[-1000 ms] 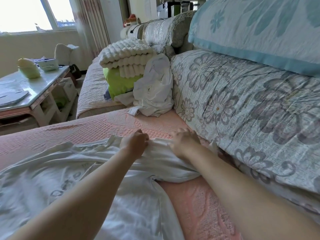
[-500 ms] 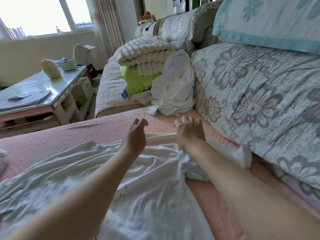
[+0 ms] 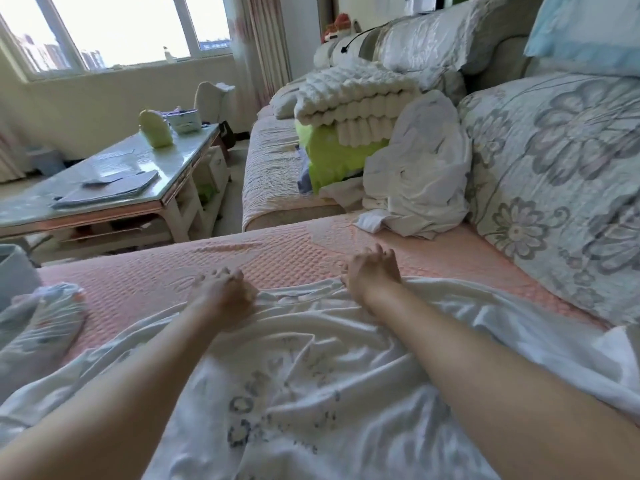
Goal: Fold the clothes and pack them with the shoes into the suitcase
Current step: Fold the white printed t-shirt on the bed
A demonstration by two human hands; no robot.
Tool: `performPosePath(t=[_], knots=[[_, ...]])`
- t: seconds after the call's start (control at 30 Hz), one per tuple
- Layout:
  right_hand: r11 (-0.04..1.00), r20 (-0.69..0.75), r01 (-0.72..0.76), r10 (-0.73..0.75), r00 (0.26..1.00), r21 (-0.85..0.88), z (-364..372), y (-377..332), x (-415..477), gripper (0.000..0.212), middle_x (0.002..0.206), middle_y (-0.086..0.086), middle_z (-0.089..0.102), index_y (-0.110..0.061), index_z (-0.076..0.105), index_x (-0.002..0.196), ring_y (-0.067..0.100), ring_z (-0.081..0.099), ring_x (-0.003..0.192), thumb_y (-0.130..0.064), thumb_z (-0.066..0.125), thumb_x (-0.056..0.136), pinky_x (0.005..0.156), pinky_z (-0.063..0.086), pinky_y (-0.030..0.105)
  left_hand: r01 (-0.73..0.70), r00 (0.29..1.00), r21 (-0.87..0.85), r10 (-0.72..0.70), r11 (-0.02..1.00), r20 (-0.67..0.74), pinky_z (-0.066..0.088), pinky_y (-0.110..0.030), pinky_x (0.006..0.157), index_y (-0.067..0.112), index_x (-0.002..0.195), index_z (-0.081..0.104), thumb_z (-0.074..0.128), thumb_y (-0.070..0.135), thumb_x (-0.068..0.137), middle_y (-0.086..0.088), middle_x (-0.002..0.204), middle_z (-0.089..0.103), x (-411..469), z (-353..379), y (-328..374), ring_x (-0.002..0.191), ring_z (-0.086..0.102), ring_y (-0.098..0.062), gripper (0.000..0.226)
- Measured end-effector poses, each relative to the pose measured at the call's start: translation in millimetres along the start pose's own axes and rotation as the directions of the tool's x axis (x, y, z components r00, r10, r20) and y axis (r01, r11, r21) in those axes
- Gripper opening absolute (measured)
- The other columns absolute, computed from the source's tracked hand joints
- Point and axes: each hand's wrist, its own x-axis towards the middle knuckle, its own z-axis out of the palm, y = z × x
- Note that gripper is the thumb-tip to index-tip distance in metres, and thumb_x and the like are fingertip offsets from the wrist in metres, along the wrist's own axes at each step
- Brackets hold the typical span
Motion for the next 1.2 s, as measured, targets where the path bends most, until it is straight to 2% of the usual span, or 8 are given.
performPosePath(t=[0.1, 0.2, 0.27, 0.47, 0.6, 0.73, 0.93, 1.2], knots=[[0.999, -0.134, -0.025, 0.03, 0.991, 0.036, -1.6, -1.1, 20.1, 0.027, 0.113, 0.005, 0.067, -0.021, 0.073, 0.111, 0.025, 0.059, 0.109, -0.033, 0.052, 0.099, 0.092, 0.046, 0.038, -0.04, 0.983, -0.001, 0.039, 0.999, -0.18, 0.048, -0.029, 0.089, 0.024, 0.117, 0.064, 0.039, 0.044, 0.096, -0.004, 0.128, 0.061, 4.0, -2.6, -13.8, 0.115, 0.059, -0.027, 0.038], [0.962, -0.131, -0.144, 0.177, 0.975, 0.233, -4.0, -6.4, 37.9, 0.021, 0.099, 0.006, 0.071, -0.017, 0.072, 0.107, 0.025, 0.067, 0.088, -0.025, 0.055, 0.098, 0.068, 0.048, 0.029, 0.044, 0.93, -0.193, -0.111, 0.98, -0.351, 0.051, -0.035, 0.085, 0.025, 0.11, 0.071, 0.045, 0.034, 0.097, -0.005, 0.121, 0.061, 22.0, -11.0, -21.0, 0.107, 0.063, -0.031, 0.03], [0.922, -0.115, -0.208, 0.257, 0.959, 0.327, -2.5, -7.3, 48.2, 0.022, 0.102, 0.009, 0.072, -0.014, 0.07, 0.11, 0.028, 0.068, 0.091, -0.025, 0.054, 0.099, 0.067, 0.045, 0.028, 0.09, 0.93, -0.255, -0.173, 0.963, -0.325, 0.049, -0.037, 0.086, 0.021, 0.112, 0.071, 0.047, 0.027, 0.098, -0.008, 0.118, 0.063, 36.6, -15.4, -18.9, 0.107, 0.063, -0.033, 0.029], [0.89, -0.064, -0.122, 0.166, 0.984, 0.438, 17.1, -12.8, 38.4, 0.028, 0.119, 0.016, 0.067, -0.012, 0.063, 0.12, 0.033, 0.063, 0.107, -0.024, 0.047, 0.101, 0.086, 0.049, 0.034, 0.05, 0.961, -0.411, -0.156, 0.91, -0.228, 0.05, -0.042, 0.092, 0.019, 0.123, 0.063, 0.047, 0.019, 0.099, -0.017, 0.121, 0.067, 53.3, 18.4, -13.8, 0.111, 0.062, -0.037, 0.03], [0.947, -0.004, -0.104, 0.11, 0.994, 0.303, 12.9, -26.6, 16.8, 0.055, 0.142, 0.02, 0.052, -0.008, 0.043, 0.144, 0.036, 0.049, 0.128, -0.041, 0.04, 0.1, 0.104, 0.04, 0.042, -0.119, 0.949, -0.524, -0.059, 0.843, -0.309, 0.04, -0.037, 0.098, 0.026, 0.134, 0.053, 0.053, 0.017, 0.093, -0.013, 0.131, 0.061, 37.5, 41.4, -22.8, 0.12, 0.054, -0.033, 0.042], [0.994, 0.13, -0.086, 0.078, 0.988, 0.06, -3.6, -59.0, -22.0, 0.071, 0.159, 0.019, 0.028, -0.016, 0.005, 0.161, 0.035, 0.029, 0.144, -0.051, 0.025, 0.103, 0.116, 0.023, 0.047, -0.192, 0.971, -0.457, 0.099, 0.869, -0.219, 0.038, -0.039, 0.107, 0.028, 0.14, 0.044, 0.05, 0.029, 0.093, -0.007, 0.144, 0.051, -3.4, 41.1, -34.2, 0.13, 0.044, -0.029, 0.048], [0.922, 0.114, 0.082, -0.134, 0.984, 0.379, -35.0, -97.2, -129.7, 0.057, 0.164, 0.006, 0.026, -0.022, 0.026, 0.157, 0.026, 0.025, 0.149, -0.046, 0.028, 0.105, 0.12, 0.018, 0.045, -0.238, 0.969, -0.415, 0.185, 0.878, -0.165, 0.037, -0.037, 0.107, 0.028, 0.143, 0.044, 0.051, 0.03, 0.099, 0.0, 0.149, 0.045, -112.2, 8.2, -50.4, 0.135, 0.041, -0.025, 0.045], [0.833, 0.208, 0.212, -0.359, 0.91, 0.511, -77.8, -122.6, -286.2, 0.055, 0.158, -0.001, 0.037, -0.025, 0.04, 0.151, 0.02, 0.03, 0.148, -0.049, 0.044, 0.101, 0.12, 0.024, 0.04, -0.195, 0.979, -0.46, 0.202, 0.866, -0.034, 0.045, -0.03, 0.097, 0.03, 0.131, 0.054, 0.062, 0.035, 0.092, 0.004, 0.124, 0.064, -272.5, -21.6, -67.7, 0.113, 0.058, -0.017, 0.039]])
